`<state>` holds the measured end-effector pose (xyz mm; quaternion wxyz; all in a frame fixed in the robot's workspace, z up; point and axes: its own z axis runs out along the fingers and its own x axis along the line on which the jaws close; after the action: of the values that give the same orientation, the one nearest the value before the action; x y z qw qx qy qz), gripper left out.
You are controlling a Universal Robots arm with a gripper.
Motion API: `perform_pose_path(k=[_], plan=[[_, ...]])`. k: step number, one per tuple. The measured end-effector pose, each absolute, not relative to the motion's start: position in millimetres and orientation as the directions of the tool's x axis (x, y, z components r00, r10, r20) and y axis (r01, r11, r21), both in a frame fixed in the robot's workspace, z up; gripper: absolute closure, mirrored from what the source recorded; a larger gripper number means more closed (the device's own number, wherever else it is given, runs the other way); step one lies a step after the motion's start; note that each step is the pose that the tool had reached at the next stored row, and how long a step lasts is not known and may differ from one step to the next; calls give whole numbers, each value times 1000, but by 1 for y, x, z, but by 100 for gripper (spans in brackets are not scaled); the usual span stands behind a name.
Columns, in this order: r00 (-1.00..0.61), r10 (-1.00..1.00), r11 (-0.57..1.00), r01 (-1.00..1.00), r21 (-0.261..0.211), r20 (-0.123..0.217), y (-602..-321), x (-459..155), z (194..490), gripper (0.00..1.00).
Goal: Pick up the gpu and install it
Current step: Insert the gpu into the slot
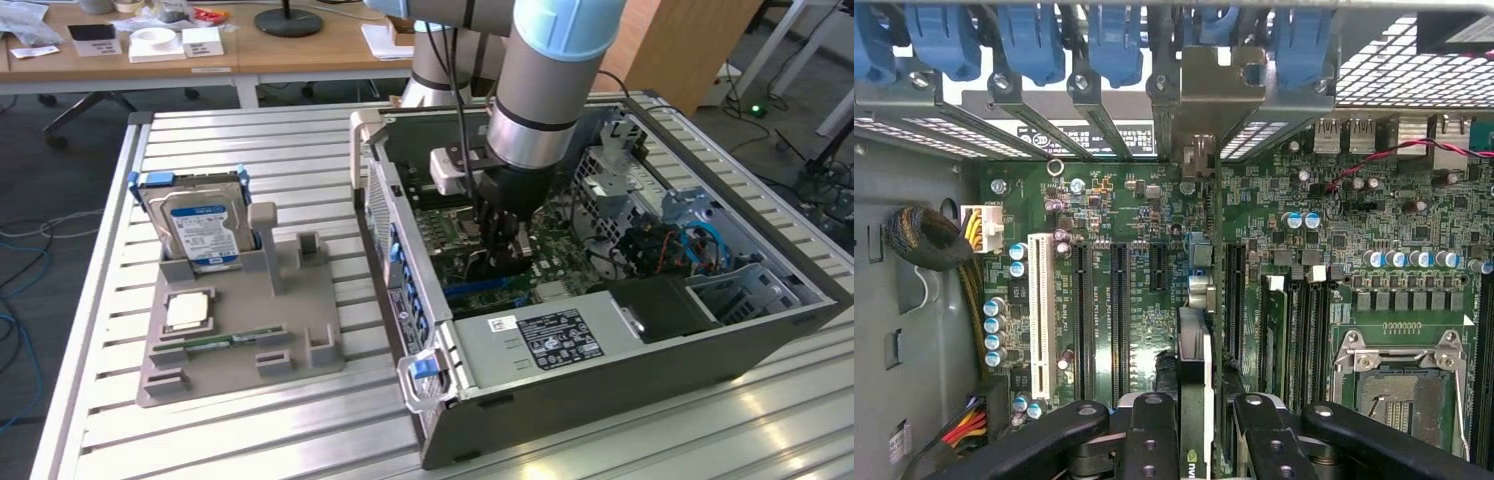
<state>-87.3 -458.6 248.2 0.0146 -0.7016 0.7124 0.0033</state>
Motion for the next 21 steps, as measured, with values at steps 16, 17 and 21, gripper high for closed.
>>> perform_pose_path(k=[16,17,21], plan=[[-20,-999,21,-1000,-16,-25,-459,-87,248,74],[-20,-999,21,-1000,-16,-25,-459,-87,248,74],[-25,-999,25,-1000,-16,-25,-460,-87,248,74]])
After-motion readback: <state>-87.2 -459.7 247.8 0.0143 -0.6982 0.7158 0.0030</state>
